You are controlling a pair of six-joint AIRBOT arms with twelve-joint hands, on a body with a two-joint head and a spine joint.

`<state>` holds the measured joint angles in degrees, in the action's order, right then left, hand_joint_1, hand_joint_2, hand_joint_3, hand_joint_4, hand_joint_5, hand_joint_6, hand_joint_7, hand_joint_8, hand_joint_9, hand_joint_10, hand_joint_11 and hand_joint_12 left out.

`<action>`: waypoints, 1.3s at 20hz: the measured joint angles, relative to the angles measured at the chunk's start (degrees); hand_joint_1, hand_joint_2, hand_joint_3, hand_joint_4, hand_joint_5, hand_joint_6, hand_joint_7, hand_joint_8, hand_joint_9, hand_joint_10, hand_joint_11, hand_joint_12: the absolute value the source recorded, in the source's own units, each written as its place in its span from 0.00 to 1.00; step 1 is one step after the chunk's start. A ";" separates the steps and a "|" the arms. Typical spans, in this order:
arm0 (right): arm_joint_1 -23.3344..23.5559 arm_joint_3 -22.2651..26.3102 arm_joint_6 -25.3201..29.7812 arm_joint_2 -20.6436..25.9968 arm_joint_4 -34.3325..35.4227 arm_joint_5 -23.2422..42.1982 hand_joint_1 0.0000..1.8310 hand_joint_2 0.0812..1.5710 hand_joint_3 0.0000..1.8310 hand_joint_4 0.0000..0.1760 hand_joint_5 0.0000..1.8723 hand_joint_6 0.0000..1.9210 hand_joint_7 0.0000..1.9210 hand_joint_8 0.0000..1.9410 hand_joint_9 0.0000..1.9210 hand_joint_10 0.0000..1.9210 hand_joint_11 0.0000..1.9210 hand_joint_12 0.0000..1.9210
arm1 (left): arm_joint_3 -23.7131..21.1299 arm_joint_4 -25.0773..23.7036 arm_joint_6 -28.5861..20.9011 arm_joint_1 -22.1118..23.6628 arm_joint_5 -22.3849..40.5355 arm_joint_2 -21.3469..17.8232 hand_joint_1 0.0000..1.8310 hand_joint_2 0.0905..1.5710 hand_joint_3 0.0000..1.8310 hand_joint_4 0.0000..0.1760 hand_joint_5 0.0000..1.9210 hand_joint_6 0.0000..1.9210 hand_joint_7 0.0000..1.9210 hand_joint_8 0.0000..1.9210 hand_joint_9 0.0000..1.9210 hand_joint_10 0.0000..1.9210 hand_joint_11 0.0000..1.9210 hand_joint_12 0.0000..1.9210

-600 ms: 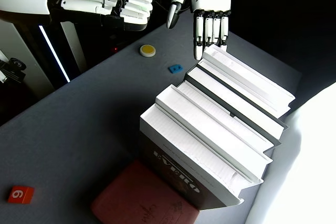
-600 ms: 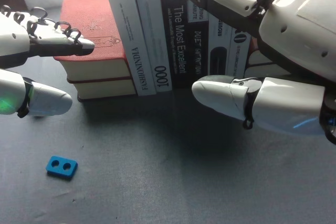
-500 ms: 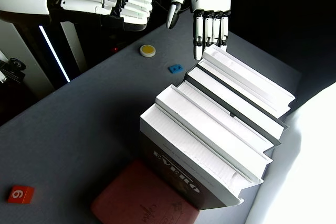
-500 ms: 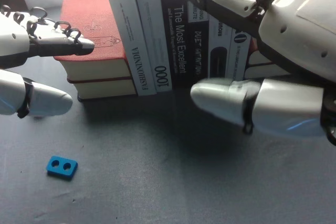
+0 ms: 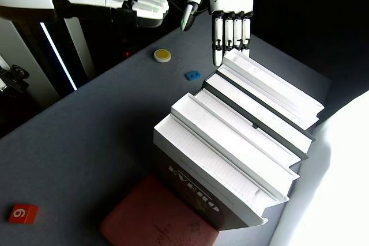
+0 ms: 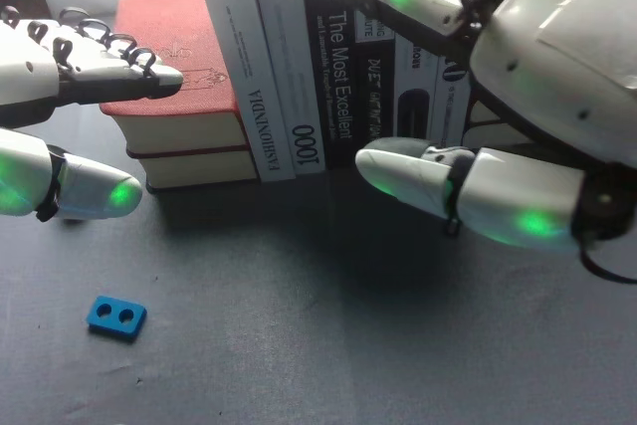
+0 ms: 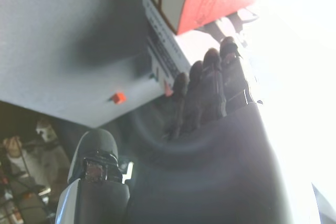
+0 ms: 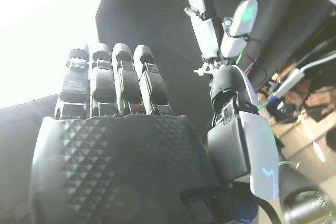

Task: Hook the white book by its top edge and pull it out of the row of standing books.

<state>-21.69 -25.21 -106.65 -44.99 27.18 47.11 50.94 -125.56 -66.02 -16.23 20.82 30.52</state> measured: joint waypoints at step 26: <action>0.63 -16.48 -15.23 -15.28 11.65 13.38 0.00 0.79 0.00 0.00 0.06 0.00 0.04 0.00 0.01 0.00 0.00 0.00 | 0.55 -0.02 -1.16 0.24 -0.07 0.04 0.00 0.79 0.00 0.00 0.02 0.01 0.01 0.01 0.01 0.00 0.01 0.00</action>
<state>-21.06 -41.69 -121.89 -60.27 38.83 60.49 51.48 -125.58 -67.18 -15.99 20.75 30.57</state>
